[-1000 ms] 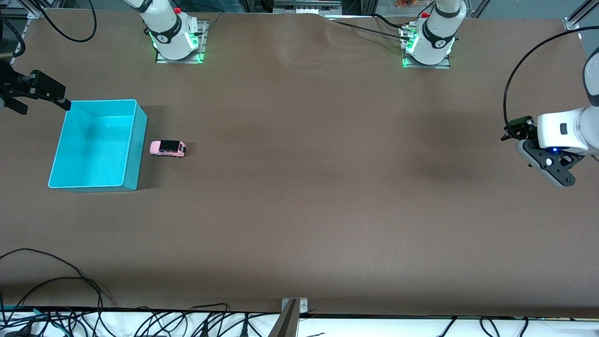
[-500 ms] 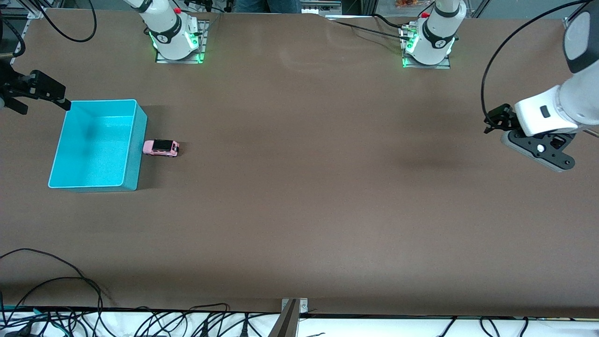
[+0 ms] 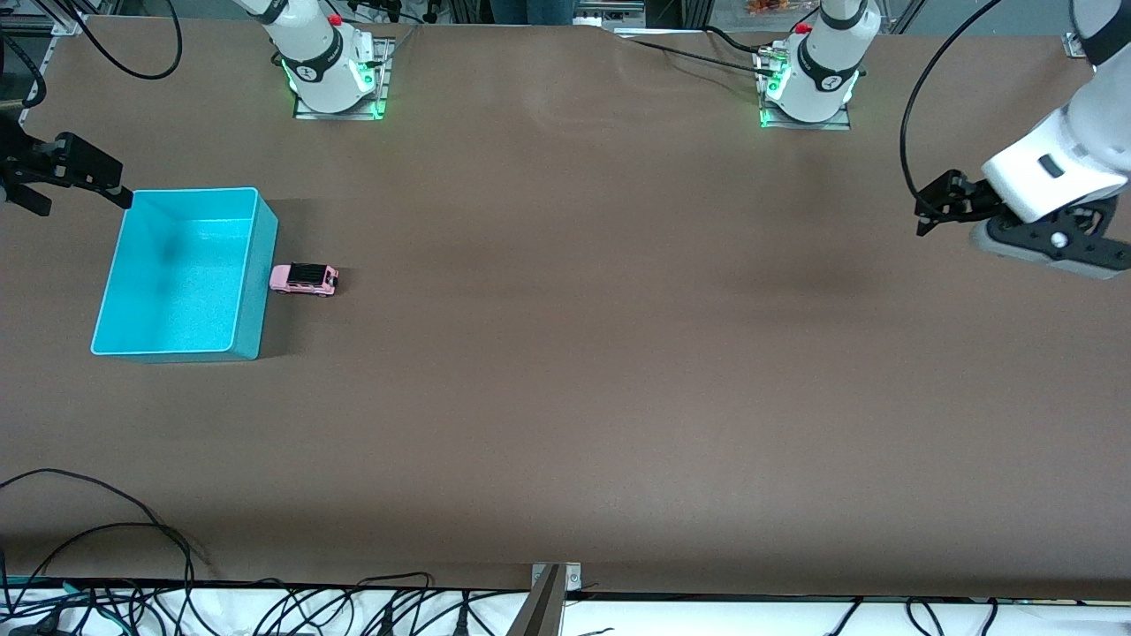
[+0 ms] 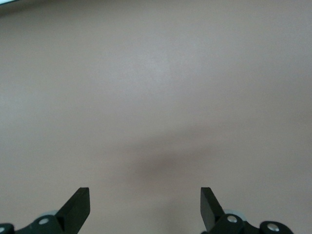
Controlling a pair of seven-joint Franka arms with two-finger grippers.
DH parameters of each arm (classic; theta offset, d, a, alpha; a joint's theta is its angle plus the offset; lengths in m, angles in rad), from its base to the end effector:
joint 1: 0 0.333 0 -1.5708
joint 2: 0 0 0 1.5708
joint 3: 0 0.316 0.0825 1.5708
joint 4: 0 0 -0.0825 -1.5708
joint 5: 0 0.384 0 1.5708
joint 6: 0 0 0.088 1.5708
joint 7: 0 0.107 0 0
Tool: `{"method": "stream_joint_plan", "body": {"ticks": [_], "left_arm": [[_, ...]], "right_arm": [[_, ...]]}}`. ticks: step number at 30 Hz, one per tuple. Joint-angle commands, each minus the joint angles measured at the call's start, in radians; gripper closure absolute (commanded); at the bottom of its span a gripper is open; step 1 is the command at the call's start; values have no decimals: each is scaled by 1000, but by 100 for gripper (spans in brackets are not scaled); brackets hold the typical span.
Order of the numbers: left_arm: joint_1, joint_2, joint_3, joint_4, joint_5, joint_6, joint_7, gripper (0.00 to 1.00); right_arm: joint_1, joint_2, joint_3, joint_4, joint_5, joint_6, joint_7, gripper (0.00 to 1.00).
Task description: Wind and store pink jeep toy
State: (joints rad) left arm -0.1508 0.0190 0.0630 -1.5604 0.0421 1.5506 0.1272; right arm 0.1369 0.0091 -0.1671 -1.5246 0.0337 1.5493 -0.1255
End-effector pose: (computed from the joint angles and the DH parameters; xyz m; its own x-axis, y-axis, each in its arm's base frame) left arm 0.5563 -0.0447 0.6172 0.9766 -0.2123 -0.0340 -0.2136 -0.9761 -0.0393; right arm 0.5555 -0.0126 0.6394 0.9952 0.0958 0.0196 0.0964 -0.9949 -0.0299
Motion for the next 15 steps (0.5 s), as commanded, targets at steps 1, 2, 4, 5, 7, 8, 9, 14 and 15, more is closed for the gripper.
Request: {"method": "stream_joint_plan", "body": {"ticks": [1, 2, 4, 5, 7, 8, 9, 14, 15], "left_arm": [[2, -68, 15, -84, -24, 26, -17, 0], [19, -68, 5, -86, -25, 28, -17, 0], [69, -68, -43, -87, -45, 28, -9, 0], [82, -68, -63, -86, -47, 28, -11, 0], [91, -68, -80, -86, -44, 28, -11, 0], [89, -68, -81, -86, -42, 26, -11, 0], [89, -67, -81, -86, -41, 25, -11, 0], [93, -62, -83, -75, -38, 8, -11, 0], [93, -62, -83, -73, -38, 3, -11, 0]], "right_arm": [[1, 5, -5, 21, -6, -18, 7, 0], [1, 5, -5, 21, -8, -18, 7, 0], [1, 3, -8, 21, -6, -18, 6, 0], [-2, 3, -8, 21, -5, -18, 1, 0], [-2, 0, -6, 21, -6, -18, 6, 0], [-2, 0, -6, 21, -6, -18, 6, 0], [-2, 0, -5, 21, -8, -18, 6, 0], [0, -6, 0, 8, -8, -8, 10, 0], [0, -8, 1, 4, -6, -8, 10, 0]]}}
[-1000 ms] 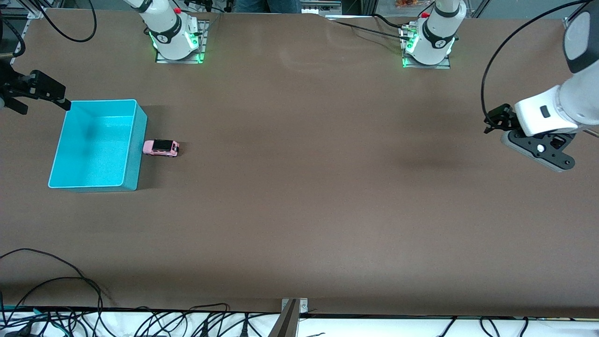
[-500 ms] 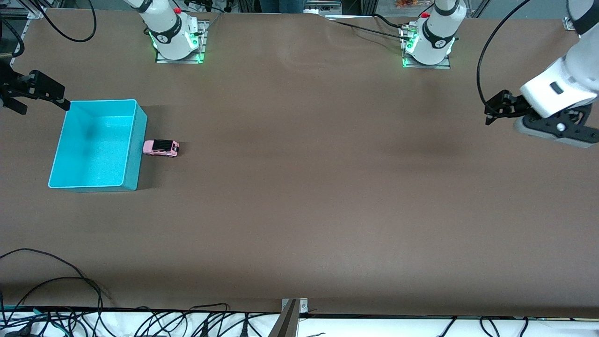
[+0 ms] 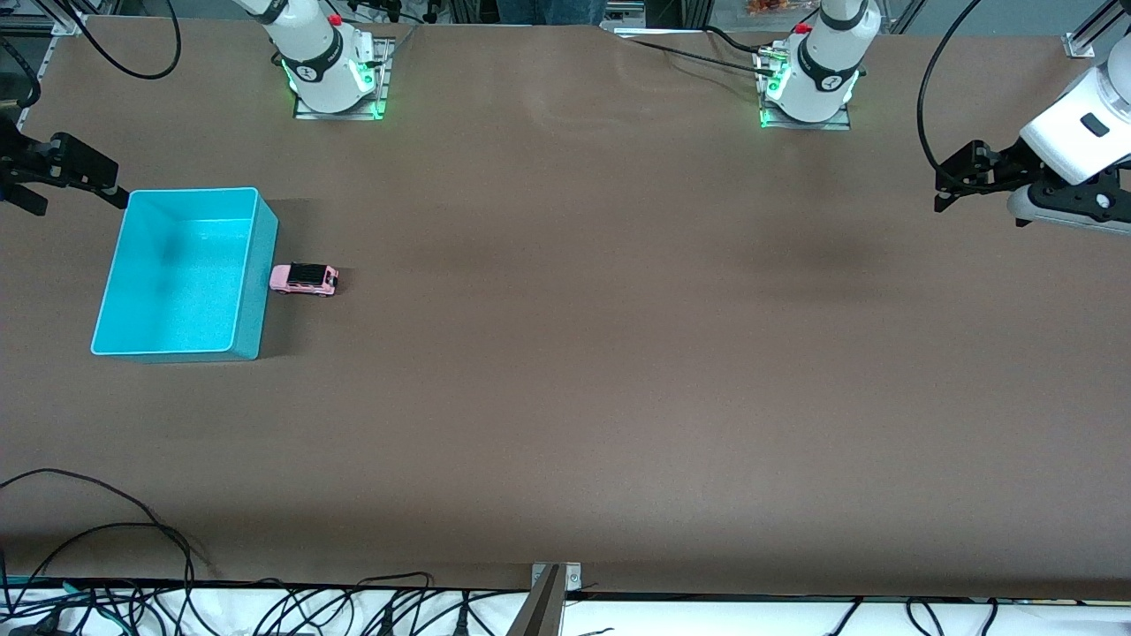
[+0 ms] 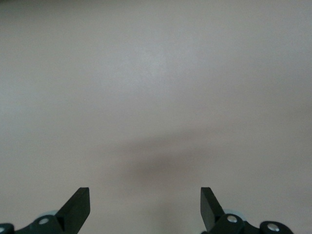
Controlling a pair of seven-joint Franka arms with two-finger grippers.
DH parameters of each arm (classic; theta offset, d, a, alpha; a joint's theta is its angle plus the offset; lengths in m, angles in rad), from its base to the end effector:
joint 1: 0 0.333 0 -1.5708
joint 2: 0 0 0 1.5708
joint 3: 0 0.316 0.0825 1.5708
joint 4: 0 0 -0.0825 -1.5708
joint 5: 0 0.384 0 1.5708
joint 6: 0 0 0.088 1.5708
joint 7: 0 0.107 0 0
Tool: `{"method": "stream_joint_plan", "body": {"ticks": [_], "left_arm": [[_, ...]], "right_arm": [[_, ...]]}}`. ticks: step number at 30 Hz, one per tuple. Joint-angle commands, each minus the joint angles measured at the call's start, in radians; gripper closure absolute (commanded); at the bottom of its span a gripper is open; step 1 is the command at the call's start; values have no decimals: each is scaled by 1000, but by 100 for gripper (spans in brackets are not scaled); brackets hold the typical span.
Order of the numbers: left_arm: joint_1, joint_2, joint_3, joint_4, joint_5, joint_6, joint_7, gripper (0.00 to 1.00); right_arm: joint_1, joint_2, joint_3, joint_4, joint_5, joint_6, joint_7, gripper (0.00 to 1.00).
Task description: Wind and store pink jeep toy
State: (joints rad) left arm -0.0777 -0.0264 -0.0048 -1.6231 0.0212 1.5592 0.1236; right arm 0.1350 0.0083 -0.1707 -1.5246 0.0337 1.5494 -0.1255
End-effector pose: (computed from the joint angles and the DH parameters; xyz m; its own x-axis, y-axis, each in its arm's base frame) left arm 0.5424 -0.0426 0.6134 0.9781 -0.2043 -0.0398 -0.2051 -0.9786 -0.0165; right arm 0.5552 -0.0157 0.6399 0.9957 0.0904 0.0205 0.0910 -0.9954 -0.0299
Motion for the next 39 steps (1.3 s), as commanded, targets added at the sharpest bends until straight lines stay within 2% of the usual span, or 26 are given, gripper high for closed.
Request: {"method": "stream_joint_plan", "body": {"ticks": [1, 14, 21, 26, 35, 39], "left_arm": [[19, -17, -15, -11, -15, -7, -7, 0], [19, -10, -11, -8, -15, -8, -7, 0], [21, -9, -9, -8, -15, -8, -7, 0], [19, -7, -9, -1, -15, -8, -7, 0], [19, -6, -9, 0, -15, -8, -7, 0], [19, -6, -9, 0, -15, -8, -7, 0]], "right_arm": [[2, -11, 5, -2, -8, -6, 10, 0], [0, -111, 5, -137, 3, 26, 4, 0], [-5, -111, 3, -140, 5, 15, 3, 0], [-12, -76, 0, -178, 21, 66, 15, 0], [-18, -88, 5, -190, 41, 113, 17, 0], [-18, -85, 28, -230, 43, 146, 20, 0]]}}
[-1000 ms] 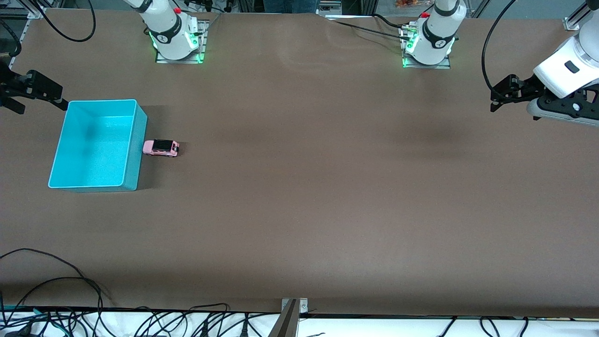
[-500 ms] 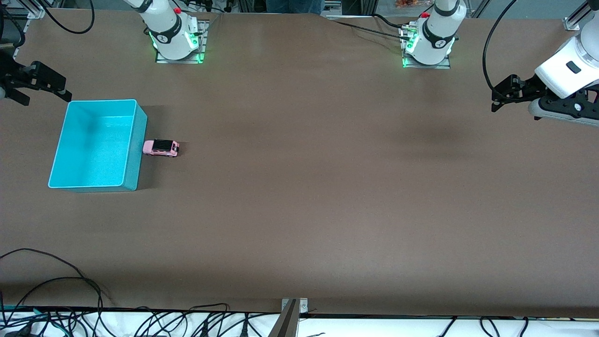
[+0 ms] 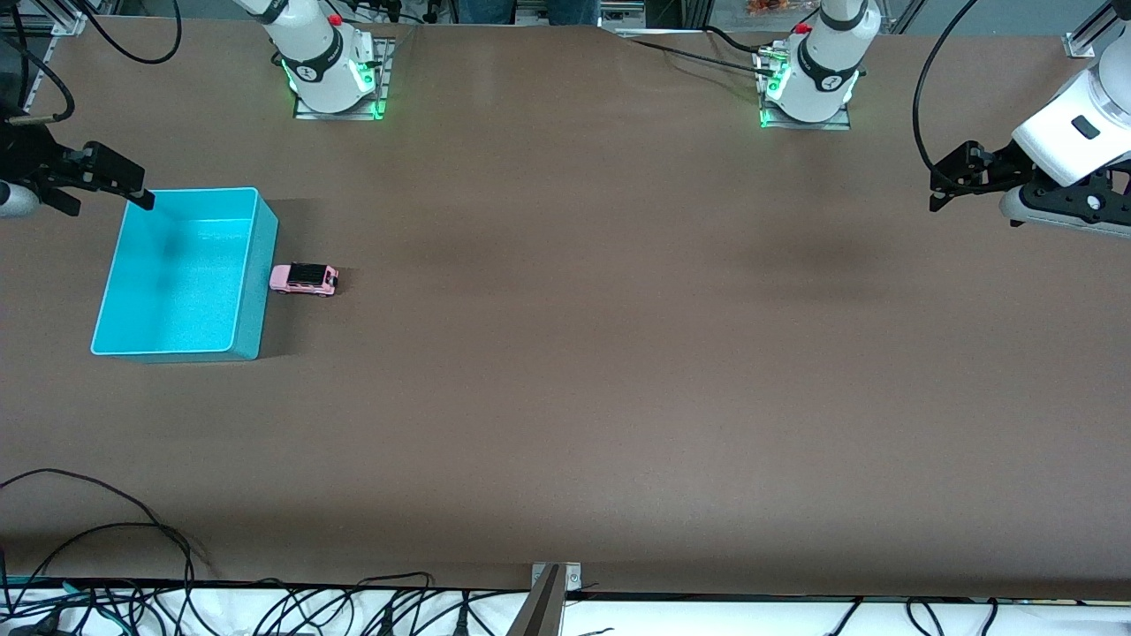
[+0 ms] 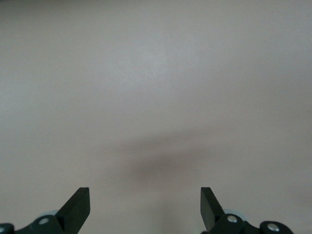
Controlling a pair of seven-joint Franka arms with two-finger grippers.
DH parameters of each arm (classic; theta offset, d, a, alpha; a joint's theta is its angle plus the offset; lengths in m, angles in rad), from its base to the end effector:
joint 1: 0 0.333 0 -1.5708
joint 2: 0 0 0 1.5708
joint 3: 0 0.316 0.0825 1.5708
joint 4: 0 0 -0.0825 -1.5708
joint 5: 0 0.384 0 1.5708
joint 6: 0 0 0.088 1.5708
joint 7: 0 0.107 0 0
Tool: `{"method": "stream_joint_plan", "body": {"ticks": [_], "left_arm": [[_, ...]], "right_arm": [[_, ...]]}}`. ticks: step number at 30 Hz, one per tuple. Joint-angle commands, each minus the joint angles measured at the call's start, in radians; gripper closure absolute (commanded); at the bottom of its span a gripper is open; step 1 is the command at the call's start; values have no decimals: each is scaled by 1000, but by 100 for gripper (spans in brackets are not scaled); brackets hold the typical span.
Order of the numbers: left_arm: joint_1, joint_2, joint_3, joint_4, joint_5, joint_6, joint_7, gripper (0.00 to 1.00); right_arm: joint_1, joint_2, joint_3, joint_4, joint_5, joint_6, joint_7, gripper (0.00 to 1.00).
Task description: Wind and store pink jeep toy
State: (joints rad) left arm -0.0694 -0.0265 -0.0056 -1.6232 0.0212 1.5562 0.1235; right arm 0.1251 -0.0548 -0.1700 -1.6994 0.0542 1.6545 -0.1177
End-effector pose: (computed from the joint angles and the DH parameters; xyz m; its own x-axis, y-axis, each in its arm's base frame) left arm 0.5423 -0.0385 0.6132 0.9795 -0.1968 -0.0428 -0.1976 -0.9801 -0.0162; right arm 0.5430 -0.0214 0.6006 0.9975 0.0682 0.0163 0.0690 -0.9957 -0.0618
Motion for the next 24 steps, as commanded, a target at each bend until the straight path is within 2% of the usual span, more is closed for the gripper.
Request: {"method": "stream_joint_plan", "body": {"ticks": [1, 9, 24], "left_arm": [[11, -6, -8, 0, -15, -5, -7, 0], [11, -6, -8, 3, -15, -5, -7, 0], [10, -1, -11, 6, -14, -4, -8, 0]], "right_arm": [[-9, -23, 36, -66, 23, 44, 12, 0], [-9, -25, 78, -114, 21, 56, 49, 0], [-9, -25, 101, -246, 21, 140, 50, 0]]}}
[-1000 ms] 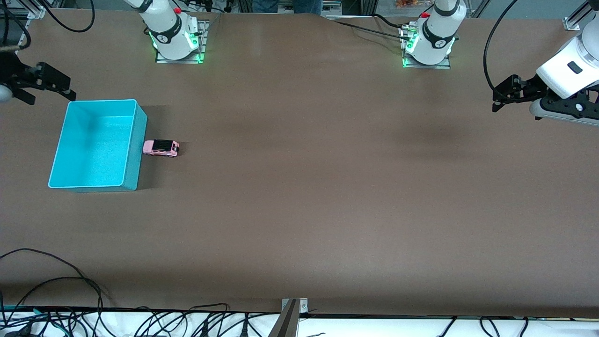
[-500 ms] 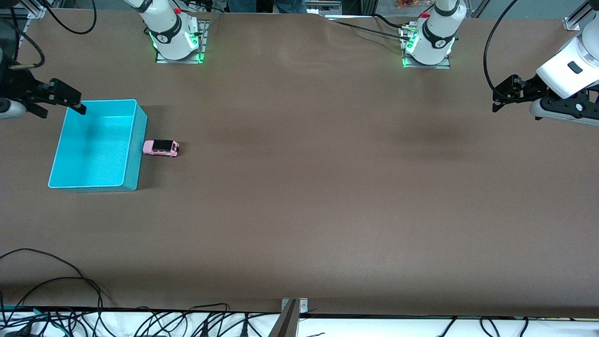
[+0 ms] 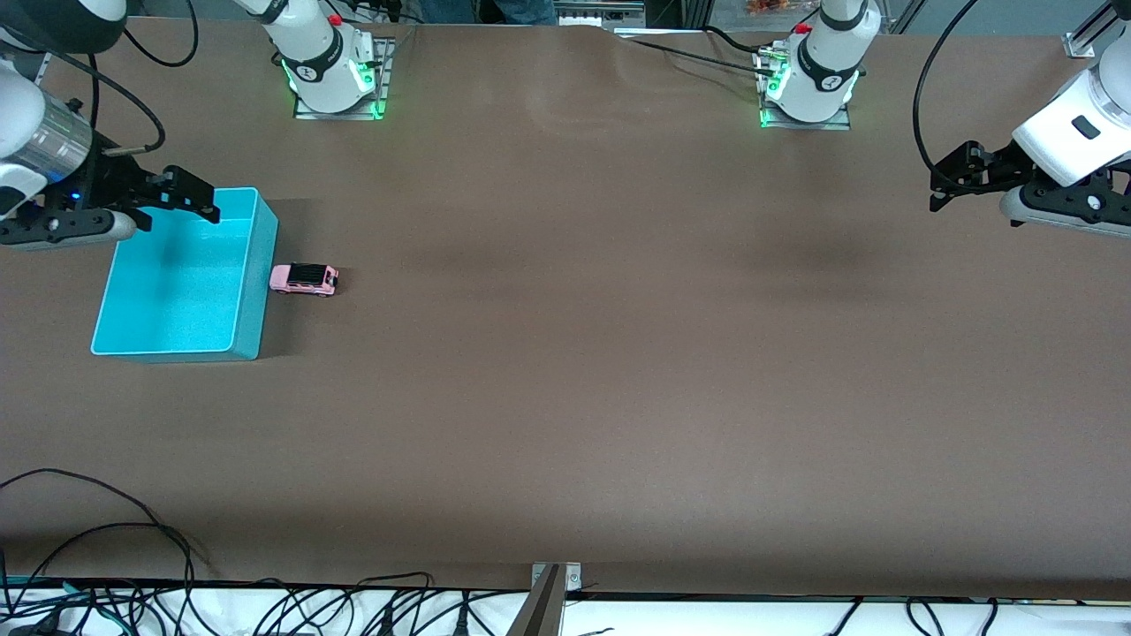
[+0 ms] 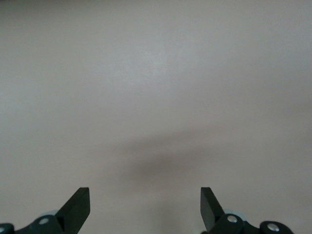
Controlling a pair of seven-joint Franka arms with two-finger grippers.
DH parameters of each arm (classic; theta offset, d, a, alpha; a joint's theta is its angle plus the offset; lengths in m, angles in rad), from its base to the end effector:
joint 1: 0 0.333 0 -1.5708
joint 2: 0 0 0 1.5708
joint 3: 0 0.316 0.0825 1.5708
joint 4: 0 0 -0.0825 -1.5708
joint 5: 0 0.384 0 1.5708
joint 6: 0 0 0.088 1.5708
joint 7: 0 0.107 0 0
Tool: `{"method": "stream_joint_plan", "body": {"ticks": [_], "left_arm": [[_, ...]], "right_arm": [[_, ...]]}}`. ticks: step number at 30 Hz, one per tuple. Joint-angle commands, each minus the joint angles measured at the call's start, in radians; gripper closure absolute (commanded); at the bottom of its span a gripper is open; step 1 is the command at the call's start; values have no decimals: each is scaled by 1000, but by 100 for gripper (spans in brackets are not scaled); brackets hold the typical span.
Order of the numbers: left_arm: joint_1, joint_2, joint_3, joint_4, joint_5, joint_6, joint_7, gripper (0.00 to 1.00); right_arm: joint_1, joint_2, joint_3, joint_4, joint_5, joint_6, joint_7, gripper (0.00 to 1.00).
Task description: Wind and store pink jeep toy
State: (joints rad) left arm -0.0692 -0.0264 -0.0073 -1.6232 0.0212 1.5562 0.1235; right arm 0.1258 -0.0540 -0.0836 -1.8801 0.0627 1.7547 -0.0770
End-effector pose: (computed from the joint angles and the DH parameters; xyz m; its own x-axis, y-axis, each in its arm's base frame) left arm 0.5423 -0.0393 0.6131 0.9792 -0.1983 -0.0429 -0.1991 -0.9798 -0.0162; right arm 0.5373 0.0275 0.5229 0.9919 0.1077 -0.0667 0.1030 -0.9922 -0.0705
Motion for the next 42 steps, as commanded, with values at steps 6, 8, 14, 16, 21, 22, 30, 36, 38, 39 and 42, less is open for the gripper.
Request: {"method": "stream_joint_plan", "body": {"ticks": [6, 8, 14, 16, 21, 22, 30, 36, 38, 39, 42], "left_arm": [[11, 0, -6, 9, -15, -2, -8, 0], [11, 0, -6, 9, -15, -2, -8, 0], [9, 2, -6, 11, -14, -4, -8, 0], [11, 5, -6, 13, -14, -4, -8, 0], [11, 5, -6, 13, -14, -4, -8, 0], [11, 5, -6, 13, -15, -4, -8, 0], [11, 5, -6, 13, -15, -2, -8, 0], [11, 5, -6, 11, -15, -2, -8, 0], [11, 6, -6, 13, -15, -2, -8, 0], [11, 5, -6, 13, -15, -2, -8, 0], [11, 6, -6, 12, -15, -4, -8, 0]], "right_arm": [[-9, -21, 48, -122, 12, 84, 9, 0], [-9, -23, 56, -157, 12, 118, 9, 0], [-9, -26, 70, -223, 12, 177, 9, 0], [-9, -26, 70, -237, 12, 190, 9, 0], [-9, -26, 70, -270, 14, 227, 9, 0], [-9, -26, 70, -281, 12, 235, 9, 0], [-9, -20, 71, -349, 12, 318, 9, 0], [-9, -18, 71, -381, 12, 350, 8, 0], [-11, -17, 70, -390, 12, 353, 8, 0], [-11, -13, 71, -393, 12, 355, 8, 0], [-11, -4, 70, -413, 12, 381, 8, 0]]}}
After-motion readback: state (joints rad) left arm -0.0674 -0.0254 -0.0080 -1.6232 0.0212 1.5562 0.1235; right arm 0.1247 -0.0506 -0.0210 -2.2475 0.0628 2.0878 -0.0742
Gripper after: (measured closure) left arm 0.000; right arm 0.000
